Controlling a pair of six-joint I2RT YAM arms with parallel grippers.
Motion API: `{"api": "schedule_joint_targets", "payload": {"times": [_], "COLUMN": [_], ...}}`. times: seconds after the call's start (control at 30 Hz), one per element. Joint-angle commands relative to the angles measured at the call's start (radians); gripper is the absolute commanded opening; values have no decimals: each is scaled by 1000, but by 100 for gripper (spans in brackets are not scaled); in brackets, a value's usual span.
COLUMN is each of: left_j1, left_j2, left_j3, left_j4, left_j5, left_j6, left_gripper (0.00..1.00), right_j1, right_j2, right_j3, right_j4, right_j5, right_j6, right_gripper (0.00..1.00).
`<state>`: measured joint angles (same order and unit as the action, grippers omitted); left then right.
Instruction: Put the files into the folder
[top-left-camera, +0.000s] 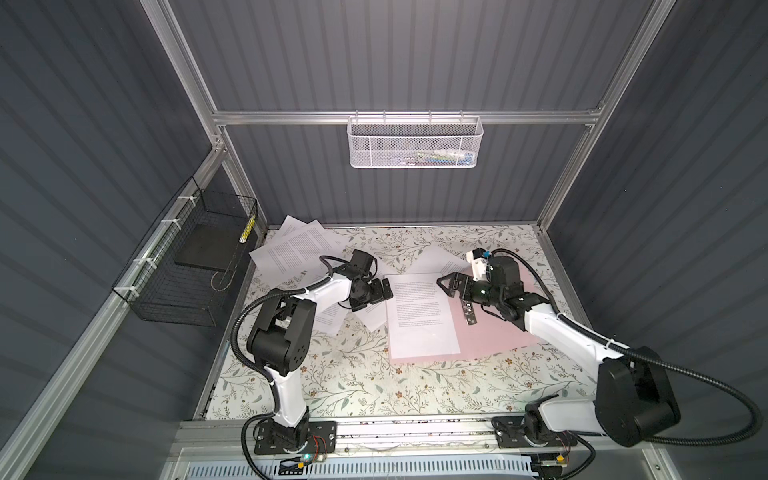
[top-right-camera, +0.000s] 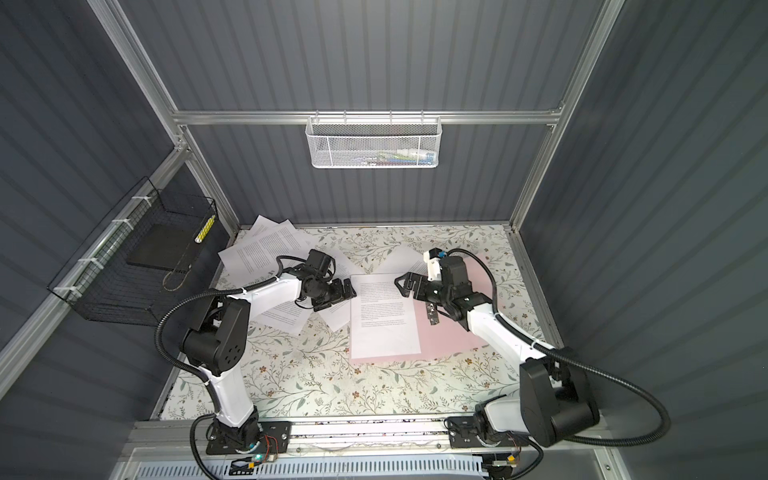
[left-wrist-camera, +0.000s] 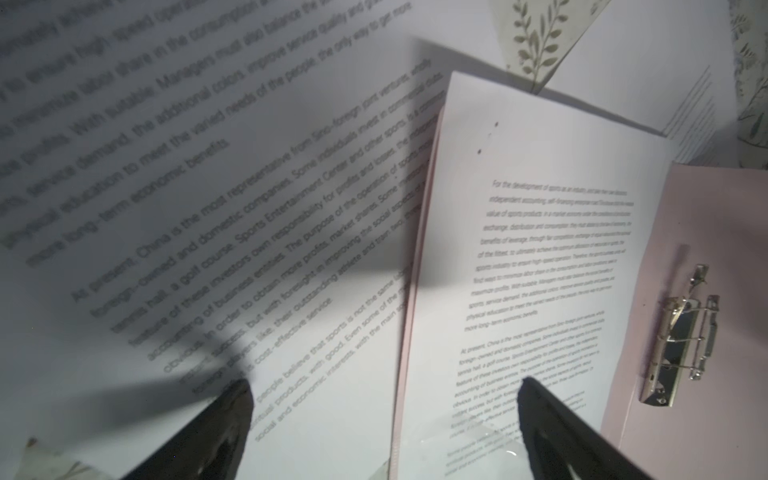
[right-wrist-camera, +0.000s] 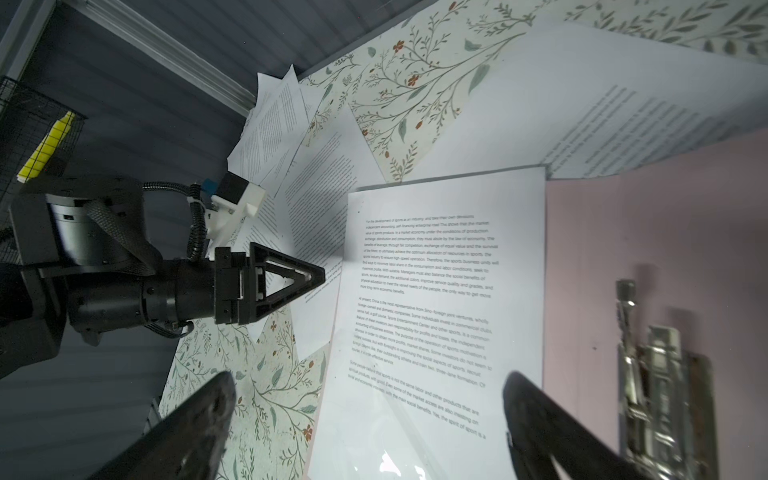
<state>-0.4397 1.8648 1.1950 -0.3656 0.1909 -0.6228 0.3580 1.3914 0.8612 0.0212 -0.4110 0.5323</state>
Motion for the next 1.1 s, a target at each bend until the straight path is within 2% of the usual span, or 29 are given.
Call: {"api": "schedule_joint_targets", "payload": {"times": [0.0,0.23,0.37,0.5,0.57,0.67,0.77,0.9,1.07], "left_j1": [1,91,213,357,391,370,274,188,142], "left_j2": [-51,-223,-384,-496,-534,-574,-557,-497,-450], "left_j3": [-85,-310,-437,-476,-442,-396,-393,-440,-474], "left_j4": [-20,-24,-49,-104,-144,-146,-78,107,258], "left_j5": [-39,-27,14,92,99,155,164,173,147], "left_j6": [-9,-9,-3,25,49,27,-55,-202,-282], "left_gripper": [100,100,100,100,100,100,100,100,100], "right_j1": [49,137,179,220,241,265,268,268,271], "right_j2": [56,193,255,308,334,380,441,512,611], "right_j3": [94,223,277,328,362,419,496,589,728], "right_j4": [-66,-106,-124,-130,-145,-162,-198,-218,-248], "right_j5": [10,-12,-15,-16,-9,-3,-4,-12,-34], "right_j6": [-44,-57,-65,-64,-69,-77,-78,-79,-83], "right_gripper": [99,99,99,99,99,99,99,99,99]}}
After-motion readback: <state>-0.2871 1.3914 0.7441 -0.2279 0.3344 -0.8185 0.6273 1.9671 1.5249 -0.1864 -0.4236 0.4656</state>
